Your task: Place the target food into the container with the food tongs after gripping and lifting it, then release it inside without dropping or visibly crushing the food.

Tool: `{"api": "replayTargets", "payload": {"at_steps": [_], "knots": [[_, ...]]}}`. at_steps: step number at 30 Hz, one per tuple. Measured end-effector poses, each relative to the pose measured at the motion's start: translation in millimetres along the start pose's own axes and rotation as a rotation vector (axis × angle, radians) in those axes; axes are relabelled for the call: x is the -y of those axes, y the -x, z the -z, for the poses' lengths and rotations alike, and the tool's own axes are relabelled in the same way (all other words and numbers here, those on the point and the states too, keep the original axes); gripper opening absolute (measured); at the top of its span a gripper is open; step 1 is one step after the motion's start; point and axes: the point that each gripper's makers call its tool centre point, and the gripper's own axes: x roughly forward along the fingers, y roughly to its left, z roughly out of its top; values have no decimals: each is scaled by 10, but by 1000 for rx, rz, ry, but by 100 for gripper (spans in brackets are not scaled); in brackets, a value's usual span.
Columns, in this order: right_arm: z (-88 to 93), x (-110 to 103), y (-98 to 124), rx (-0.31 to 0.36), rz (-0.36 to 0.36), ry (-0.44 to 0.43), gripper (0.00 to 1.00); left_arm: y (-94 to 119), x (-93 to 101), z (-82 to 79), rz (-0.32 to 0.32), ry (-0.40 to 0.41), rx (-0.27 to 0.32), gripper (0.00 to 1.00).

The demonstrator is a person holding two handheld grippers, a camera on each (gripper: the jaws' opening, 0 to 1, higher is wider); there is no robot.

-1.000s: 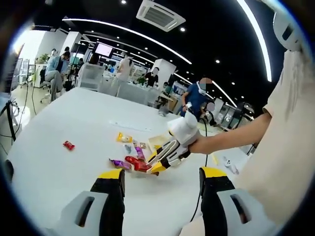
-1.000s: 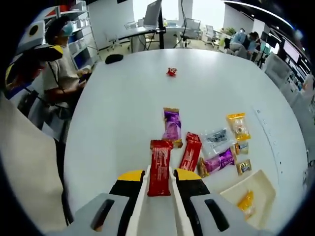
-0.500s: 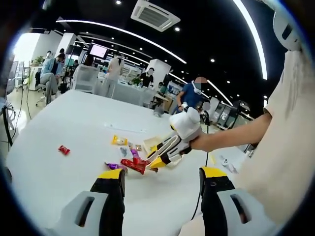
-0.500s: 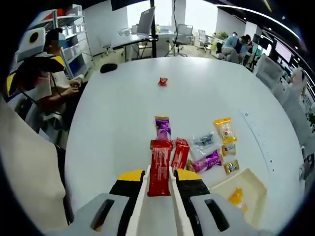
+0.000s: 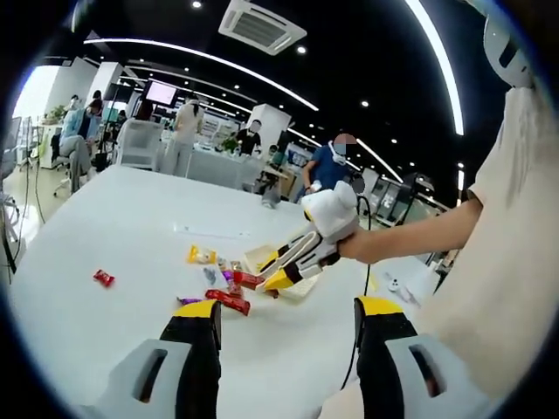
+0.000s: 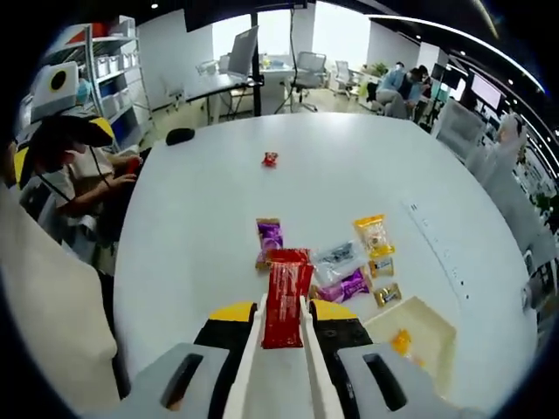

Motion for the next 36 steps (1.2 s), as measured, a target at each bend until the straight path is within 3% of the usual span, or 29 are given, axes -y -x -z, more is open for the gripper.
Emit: {"api": "replayTargets", "payload": {"at_steps": [36], "knots": [[-56, 554, 440, 60, 137, -53, 23, -28, 117, 17, 26, -17, -6, 61]]}}
